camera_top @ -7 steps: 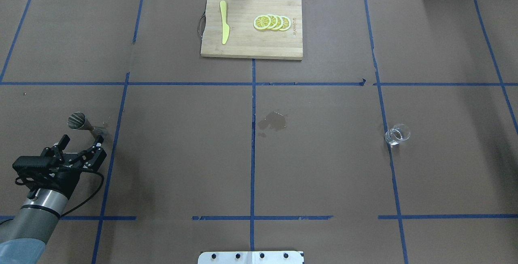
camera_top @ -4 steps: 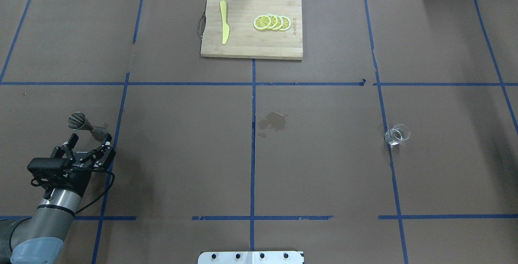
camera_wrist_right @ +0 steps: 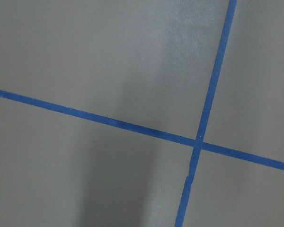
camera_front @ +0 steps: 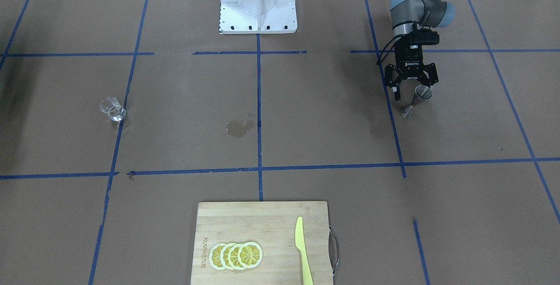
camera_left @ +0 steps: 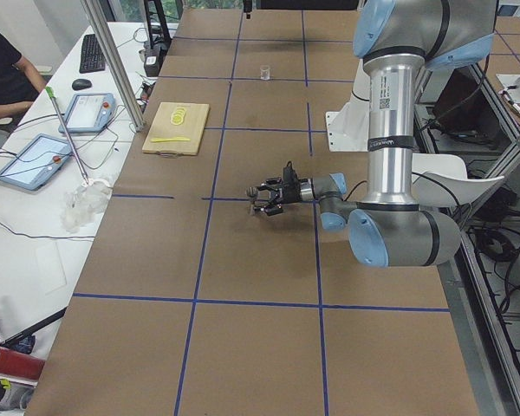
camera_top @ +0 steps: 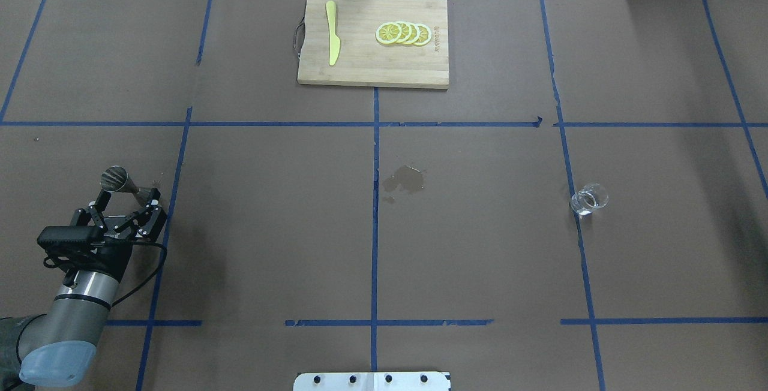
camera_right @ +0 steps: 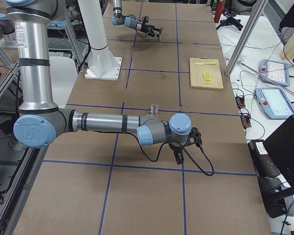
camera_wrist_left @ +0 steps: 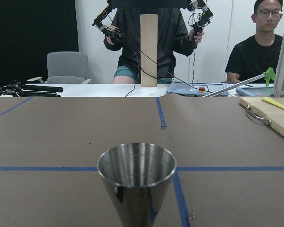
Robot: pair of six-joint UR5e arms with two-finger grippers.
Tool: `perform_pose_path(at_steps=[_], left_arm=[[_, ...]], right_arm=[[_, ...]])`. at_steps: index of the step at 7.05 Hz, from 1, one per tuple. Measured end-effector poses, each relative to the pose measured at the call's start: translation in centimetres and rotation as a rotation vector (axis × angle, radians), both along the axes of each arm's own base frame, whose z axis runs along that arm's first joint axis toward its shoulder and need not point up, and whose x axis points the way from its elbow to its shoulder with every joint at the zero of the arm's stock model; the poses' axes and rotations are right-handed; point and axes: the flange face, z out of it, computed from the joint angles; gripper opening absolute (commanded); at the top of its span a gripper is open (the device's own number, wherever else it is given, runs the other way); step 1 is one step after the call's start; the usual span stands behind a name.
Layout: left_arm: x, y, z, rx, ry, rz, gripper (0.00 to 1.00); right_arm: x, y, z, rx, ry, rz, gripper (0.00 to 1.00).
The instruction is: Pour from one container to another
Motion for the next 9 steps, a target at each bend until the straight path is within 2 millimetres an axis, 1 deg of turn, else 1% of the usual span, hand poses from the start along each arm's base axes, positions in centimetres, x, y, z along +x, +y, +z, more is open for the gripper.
perform_pose_path(at_steps=[1, 3, 4, 5, 6, 7, 9], left_arm=[[-0.1, -0.3, 0.3, -0.001, -0.006, -0.006, 0.98], [-0.1, -0.9, 0.9, -0.004, -0.017, -0.018, 0.93], [-0.1, -1.1, 1.0, -0.005, -0.019, -0.021, 0.87], [-0.1, -1.2, 1.0, -0.006, -0.018, -0.024, 0.78], [-0.2, -1.3, 1.0, -0.006, -0.02, -0.024, 0.75], [-0.1, -1.4, 0.9, -0.003, -0.03, -0.021, 0.75], [-0.1, -1.4, 0.4, 0.009, -0.039, -0.012, 0.72]], right_arm=[[0.0, 0.0, 0.0, -0.001, 0.0, 0.0, 1.0], [0.0, 0.0, 0.0, -0.001, -0.001, 0.0, 1.0], [0.0, 0.0, 0.0, 0.0, -0.001, -0.001, 1.0], [-0.1, 0.0, 0.0, 0.0, -0.001, -0.001, 1.0], [-0.1, 0.0, 0.0, 0.0, -0.001, -0.002, 1.0], [-0.1, -0.1, -0.1, 0.001, -0.001, -0.001, 1.0], [0.0, 0.0, -0.1, 0.001, -0.001, -0.001, 1.0]])
